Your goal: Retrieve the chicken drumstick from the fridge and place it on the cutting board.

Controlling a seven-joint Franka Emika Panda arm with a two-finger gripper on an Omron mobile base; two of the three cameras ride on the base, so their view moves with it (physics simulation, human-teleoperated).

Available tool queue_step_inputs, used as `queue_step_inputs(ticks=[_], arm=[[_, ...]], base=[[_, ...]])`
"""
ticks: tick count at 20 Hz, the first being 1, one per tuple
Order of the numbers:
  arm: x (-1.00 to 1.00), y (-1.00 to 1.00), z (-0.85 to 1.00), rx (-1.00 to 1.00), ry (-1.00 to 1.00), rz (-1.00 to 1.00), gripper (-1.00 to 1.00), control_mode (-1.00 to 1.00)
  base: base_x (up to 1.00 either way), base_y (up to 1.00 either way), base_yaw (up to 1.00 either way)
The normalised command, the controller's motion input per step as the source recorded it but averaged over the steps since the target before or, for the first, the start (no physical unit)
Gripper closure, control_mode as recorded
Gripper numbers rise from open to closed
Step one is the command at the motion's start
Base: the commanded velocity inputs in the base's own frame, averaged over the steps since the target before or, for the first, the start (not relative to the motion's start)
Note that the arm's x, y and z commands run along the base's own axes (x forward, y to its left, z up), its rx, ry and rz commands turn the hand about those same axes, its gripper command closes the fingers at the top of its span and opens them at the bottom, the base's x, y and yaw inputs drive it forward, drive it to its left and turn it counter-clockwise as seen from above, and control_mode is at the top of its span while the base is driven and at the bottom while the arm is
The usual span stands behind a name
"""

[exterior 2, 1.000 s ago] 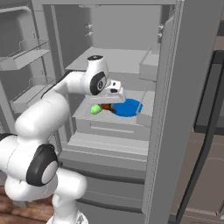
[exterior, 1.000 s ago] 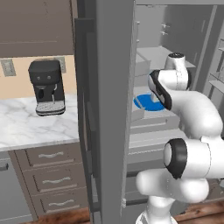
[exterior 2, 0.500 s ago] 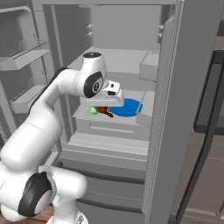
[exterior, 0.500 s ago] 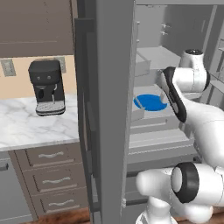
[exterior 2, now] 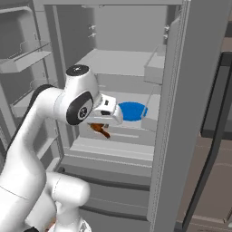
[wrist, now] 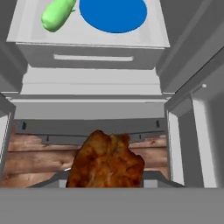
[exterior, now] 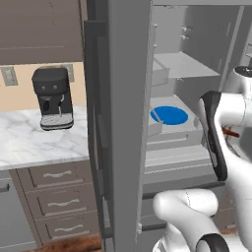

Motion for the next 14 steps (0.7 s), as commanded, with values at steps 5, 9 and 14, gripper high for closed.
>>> queue_step_inputs(ticks=[5,9,14], arm=[[-0.82,0.00,0.38,0.00,0.00,-0.03,1.00,-1.00],[-0.83,0.01,0.22,0.00,0.00,-0.04,1.00,-1.00],[-0.55,0.20,0.00,-0.02,0.00,-0.03,1.00,-1.00]], base=[[0.00,0.00,0.00],[0.00,0.00,0.00],[0.00,0.00,0.00]])
